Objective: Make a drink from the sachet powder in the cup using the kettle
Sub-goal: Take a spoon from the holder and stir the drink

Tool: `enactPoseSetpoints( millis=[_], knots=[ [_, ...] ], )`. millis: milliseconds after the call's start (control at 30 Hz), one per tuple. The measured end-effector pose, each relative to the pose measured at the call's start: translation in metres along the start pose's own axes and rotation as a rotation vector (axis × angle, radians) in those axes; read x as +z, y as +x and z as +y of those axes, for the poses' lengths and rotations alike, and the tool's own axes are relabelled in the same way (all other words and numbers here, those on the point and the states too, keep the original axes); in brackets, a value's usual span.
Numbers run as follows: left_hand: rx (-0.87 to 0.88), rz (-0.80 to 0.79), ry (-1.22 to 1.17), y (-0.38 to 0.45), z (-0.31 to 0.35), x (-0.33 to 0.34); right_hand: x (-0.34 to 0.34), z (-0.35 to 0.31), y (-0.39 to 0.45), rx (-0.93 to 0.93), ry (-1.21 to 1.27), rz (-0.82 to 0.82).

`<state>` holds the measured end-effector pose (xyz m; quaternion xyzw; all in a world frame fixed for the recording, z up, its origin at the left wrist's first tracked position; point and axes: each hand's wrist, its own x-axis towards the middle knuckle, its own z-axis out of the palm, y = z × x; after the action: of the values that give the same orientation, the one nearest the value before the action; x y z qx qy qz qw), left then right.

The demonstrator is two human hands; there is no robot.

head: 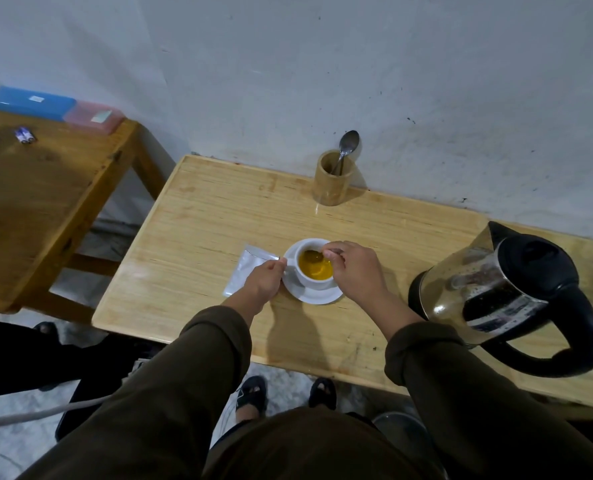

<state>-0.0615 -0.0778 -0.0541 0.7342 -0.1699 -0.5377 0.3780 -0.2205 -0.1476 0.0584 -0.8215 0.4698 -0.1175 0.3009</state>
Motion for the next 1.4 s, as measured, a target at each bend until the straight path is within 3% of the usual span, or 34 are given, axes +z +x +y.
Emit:
enactPoseSetpoints(
  millis=[200,400,767,1000,1233,1400],
  knots=[
    [0.010,0.008,0.009,0.0013,-0.0003,0.0004,-0.0013,-0.0015,0.0023,0.015,0.006,-0.067],
    [-0.001,0.006,0.001,0.0017,0.0000,0.0004,-0.0020,0.0037,0.0041,0.019,-0.131,0.026],
    [-0.013,0.011,-0.011,-0.0024,0.0019,0.0006,0.0008,-0.0020,0.0045,0.000,-0.023,-0.074],
    [-0.004,0.021,0.029,-0.0043,0.0038,0.0005,0.0008,0.0034,0.0057,0.001,-0.147,0.023],
    [-0.011,0.022,-0.004,-0.0057,0.0051,0.0018,0.0006,-0.0006,0.0025,0.014,0.028,-0.050],
    [-0.008,0.023,-0.012,-0.0064,0.0065,0.0029,0.0000,0.0055,0.0022,0.004,-0.068,-0.043]
  ],
)
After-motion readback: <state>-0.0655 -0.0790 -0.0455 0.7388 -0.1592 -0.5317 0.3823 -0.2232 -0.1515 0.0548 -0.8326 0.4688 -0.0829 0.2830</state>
